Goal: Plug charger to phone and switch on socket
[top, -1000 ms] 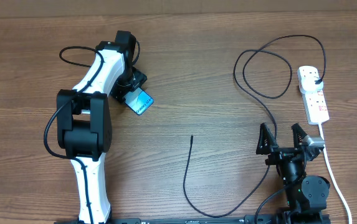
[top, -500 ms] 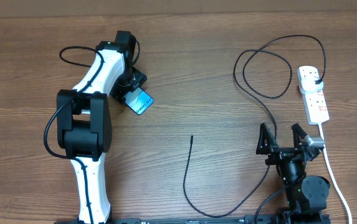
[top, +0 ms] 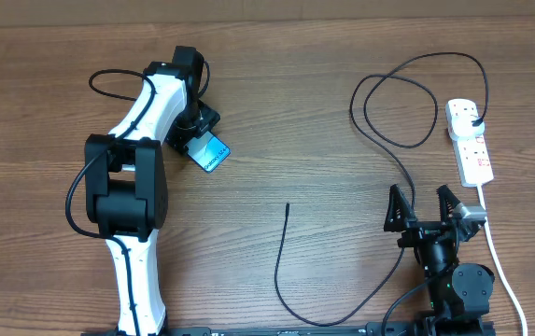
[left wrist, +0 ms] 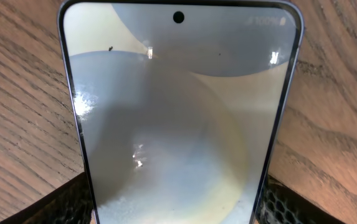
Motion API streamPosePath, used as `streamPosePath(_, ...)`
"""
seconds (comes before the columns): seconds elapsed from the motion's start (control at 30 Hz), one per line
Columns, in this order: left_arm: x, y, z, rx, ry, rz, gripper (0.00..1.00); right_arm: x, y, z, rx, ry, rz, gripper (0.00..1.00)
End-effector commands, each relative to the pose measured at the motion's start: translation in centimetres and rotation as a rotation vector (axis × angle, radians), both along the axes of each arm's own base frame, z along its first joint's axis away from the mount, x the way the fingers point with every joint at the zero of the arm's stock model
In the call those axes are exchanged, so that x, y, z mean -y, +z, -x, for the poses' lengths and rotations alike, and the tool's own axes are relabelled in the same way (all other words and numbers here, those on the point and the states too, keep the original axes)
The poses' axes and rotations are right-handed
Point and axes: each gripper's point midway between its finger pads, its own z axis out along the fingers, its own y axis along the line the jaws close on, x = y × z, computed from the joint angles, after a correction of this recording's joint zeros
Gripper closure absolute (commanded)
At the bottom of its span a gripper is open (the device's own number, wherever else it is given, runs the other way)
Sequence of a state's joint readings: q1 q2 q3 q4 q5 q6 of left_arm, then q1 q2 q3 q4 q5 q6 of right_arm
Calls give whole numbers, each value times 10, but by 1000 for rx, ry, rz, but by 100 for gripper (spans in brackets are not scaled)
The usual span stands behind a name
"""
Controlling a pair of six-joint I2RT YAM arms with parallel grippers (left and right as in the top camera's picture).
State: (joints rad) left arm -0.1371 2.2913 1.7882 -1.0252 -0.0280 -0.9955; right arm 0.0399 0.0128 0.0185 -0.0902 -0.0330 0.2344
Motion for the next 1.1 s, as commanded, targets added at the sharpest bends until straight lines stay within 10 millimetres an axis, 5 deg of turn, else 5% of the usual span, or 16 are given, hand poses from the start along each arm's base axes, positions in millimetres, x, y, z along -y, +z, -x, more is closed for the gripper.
streamPosePath(0.0, 3, -27, 15, -72, -6, 15, 96, 1, -1, 0, 6, -7, 6, 0)
streamPosePath(0.23, 5, -8, 4, -27, -10, 25, 96, 1, -1, 0, 6, -7, 6, 0)
streamPosePath(0.73, 13, 98, -17, 199, -41, 81, 96, 1, -1, 0, 6, -7, 6, 0)
streamPosePath(0.87, 53, 123, -10, 211, -80, 326, 96, 1, -1, 0, 6, -7, 6, 0)
streamPosePath(0.93, 90, 139, 0, 176, -109, 563, 96, 1, -1, 0, 6, -7, 6, 0)
streamPosePath(1.07, 133, 178, 19, 74, -90, 939, 96, 1, -1, 0, 6, -7, 6, 0)
